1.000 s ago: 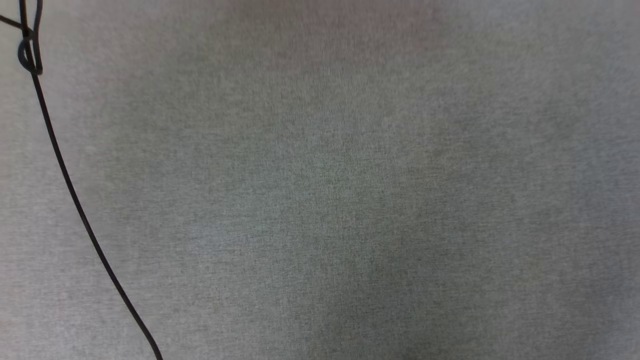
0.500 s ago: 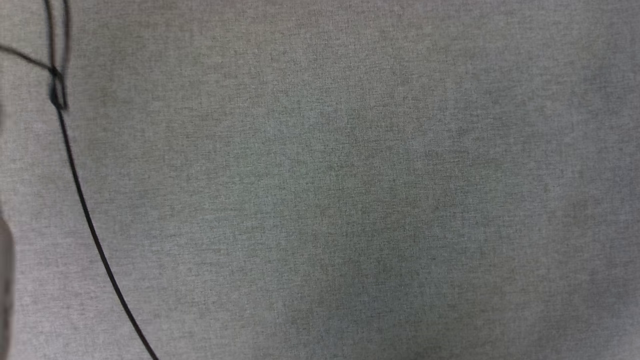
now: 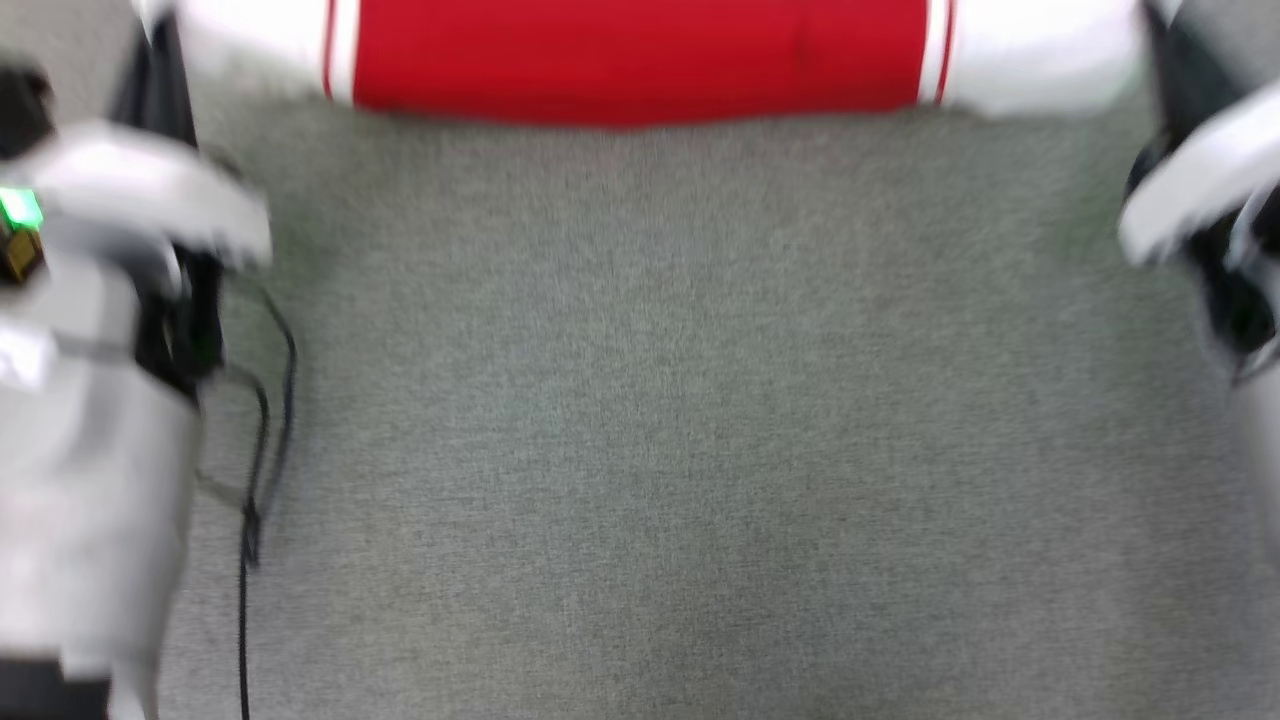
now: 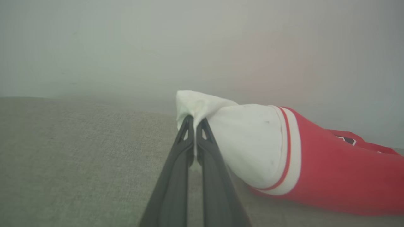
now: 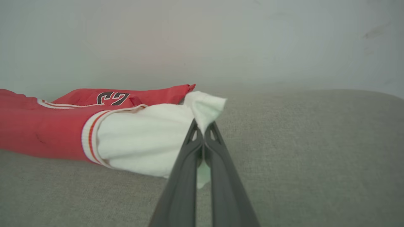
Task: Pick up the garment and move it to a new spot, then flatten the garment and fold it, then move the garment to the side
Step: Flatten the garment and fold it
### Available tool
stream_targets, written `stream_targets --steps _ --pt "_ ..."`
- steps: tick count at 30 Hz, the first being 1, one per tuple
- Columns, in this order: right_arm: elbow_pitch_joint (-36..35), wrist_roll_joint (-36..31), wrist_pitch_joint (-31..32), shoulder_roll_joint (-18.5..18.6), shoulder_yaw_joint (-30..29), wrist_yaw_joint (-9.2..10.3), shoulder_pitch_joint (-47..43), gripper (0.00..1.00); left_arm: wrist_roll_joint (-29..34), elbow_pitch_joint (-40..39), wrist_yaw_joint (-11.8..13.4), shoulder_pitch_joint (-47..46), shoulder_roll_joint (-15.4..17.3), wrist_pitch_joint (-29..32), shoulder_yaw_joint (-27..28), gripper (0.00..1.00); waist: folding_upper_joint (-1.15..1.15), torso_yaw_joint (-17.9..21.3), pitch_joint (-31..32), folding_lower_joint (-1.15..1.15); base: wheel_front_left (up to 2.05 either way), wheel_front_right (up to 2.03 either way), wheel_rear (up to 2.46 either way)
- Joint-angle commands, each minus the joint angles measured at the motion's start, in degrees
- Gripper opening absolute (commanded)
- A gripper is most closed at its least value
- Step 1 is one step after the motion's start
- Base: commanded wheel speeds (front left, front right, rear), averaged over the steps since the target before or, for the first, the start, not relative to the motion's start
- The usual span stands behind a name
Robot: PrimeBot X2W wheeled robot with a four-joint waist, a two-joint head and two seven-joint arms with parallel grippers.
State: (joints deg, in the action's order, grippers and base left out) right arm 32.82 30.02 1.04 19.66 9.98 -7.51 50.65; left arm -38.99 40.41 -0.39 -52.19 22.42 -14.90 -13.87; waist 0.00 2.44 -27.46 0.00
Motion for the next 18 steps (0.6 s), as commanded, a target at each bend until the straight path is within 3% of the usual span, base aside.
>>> stream_targets --steps 1,12,18 --pt "-0.4 1.1 -0.7 -0.1 0.4 0.04 -3.8 0.00 0.4 -1.9 0.6 4.8 -0.4 -0.4 1.2 0.00 0.00 0.2 4.2 0.00 0.00 0.00 0.00" --pt "-3.9 4.3 -3.0 -1.3 -0.9 0.04 -24.6 0.00 1.1 -13.0 3.3 32.7 -0.9 -0.4 4.8 0.00 0.00 0.5 15.3 0.00 0.00 0.00 0.00" --pt "-6.6 4.2 -2.9 -2.6 -3.6 0.05 -34.6 0.00 0.4 -17.4 5.2 42.3 -1.8 0.0 4.6 0.00 0.00 -0.2 19.3 0.00 0.00 0.00 0.00"
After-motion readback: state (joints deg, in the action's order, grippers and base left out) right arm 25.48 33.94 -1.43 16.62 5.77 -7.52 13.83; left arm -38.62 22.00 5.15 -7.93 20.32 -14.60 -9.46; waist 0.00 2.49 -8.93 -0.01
